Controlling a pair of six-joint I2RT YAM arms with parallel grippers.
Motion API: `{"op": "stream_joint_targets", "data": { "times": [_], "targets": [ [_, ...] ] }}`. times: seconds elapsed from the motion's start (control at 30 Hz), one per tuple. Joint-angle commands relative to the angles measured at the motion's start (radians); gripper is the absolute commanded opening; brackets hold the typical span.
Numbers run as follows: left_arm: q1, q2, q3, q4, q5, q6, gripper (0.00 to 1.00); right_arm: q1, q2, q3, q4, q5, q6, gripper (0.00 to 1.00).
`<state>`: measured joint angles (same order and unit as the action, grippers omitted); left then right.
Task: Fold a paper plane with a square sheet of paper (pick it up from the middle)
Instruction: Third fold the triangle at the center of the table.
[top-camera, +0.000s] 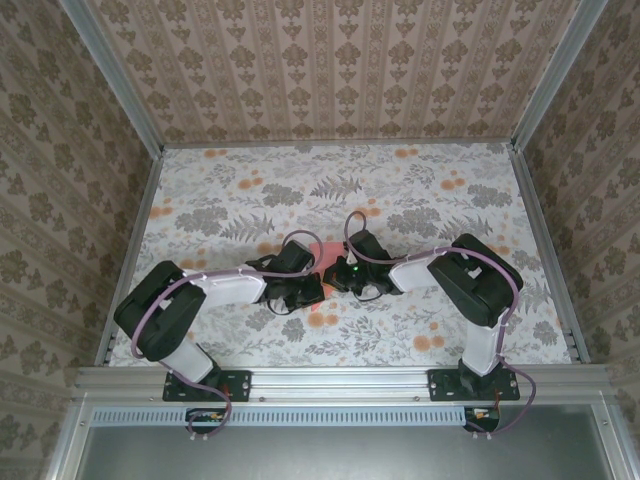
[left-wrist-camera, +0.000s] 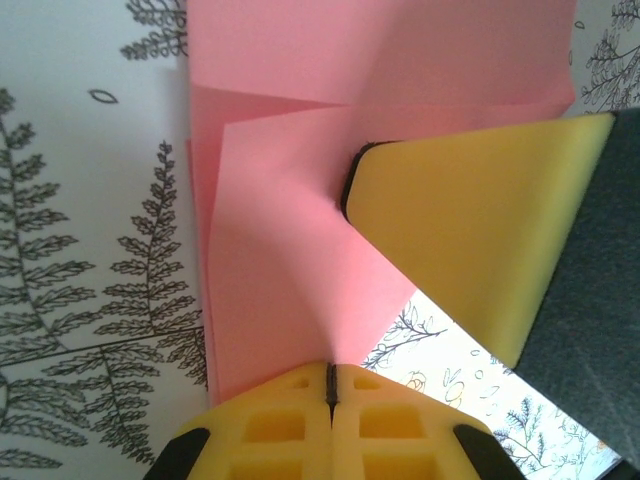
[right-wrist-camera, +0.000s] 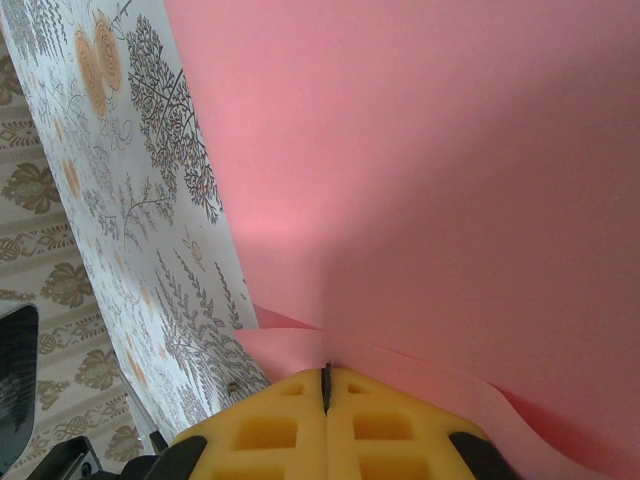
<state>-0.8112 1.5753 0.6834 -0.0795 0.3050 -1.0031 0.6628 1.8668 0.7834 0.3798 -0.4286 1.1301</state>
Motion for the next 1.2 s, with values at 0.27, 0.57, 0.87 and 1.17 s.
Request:
{"op": "stream_joint_targets", "data": {
  "times": [0.27, 0.57, 0.87, 1.17],
  "targets": [
    [-0.005, -0.036, -0.082, -0.047, -0.019, -0.014, 0.03, -0.019, 0.053, -0.038, -0.168, 0.133, 0.008, 0.0],
    [-0.052, -0.072, -0.122, -0.14, 0.013, 0.023, 0.03, -0.022, 0.054, -0.038, -0.175, 0.136, 0.01, 0.0],
    [-0.049, -0.152, -0.203, -0.152, 0.002, -0.006, 0.02, -0.023, 0.058, -0.036, -0.176, 0.136, 0.009, 0.0],
    [0.015, -0.32, -0.167, -0.09, 0.01, 0.009, 0.02, -0.023, 0.051, -0.028, -0.167, 0.118, -0.001, 0.0]
  ]
}}
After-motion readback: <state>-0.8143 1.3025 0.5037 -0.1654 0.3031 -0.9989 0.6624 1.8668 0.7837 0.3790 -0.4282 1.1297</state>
